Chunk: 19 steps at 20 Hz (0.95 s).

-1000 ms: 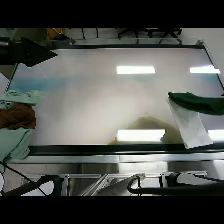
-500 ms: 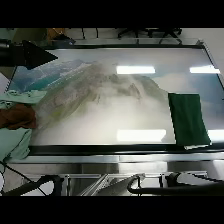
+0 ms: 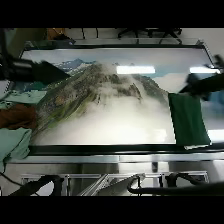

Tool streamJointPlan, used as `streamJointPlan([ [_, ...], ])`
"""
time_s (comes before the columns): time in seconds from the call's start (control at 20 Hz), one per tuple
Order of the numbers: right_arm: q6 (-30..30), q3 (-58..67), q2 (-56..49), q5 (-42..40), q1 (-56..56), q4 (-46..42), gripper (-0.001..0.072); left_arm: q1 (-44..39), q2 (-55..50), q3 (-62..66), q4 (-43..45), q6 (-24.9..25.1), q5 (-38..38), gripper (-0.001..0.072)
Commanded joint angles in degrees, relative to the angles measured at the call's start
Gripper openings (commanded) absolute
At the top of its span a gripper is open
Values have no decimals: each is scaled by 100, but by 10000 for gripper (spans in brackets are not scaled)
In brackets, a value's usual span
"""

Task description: Fold the shirts.

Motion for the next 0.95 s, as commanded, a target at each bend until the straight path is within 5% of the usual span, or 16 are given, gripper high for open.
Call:
streamJointPlan([
  [0.0, -127, -2044, 627, -2083, 2273, -243, 16, -603, 767, -2312, 2, 291, 726, 17],
  [0.3, -175, -3169, 407, -3248, 3386, -260, 15, -1128, 1440, -5003, -4, 358, 1762, 17],
  [0.9, -168, -3171, 341, -3252, 3383, -155, 16, -1130, 1438, -4957, -48, 555, 1845, 18],
])
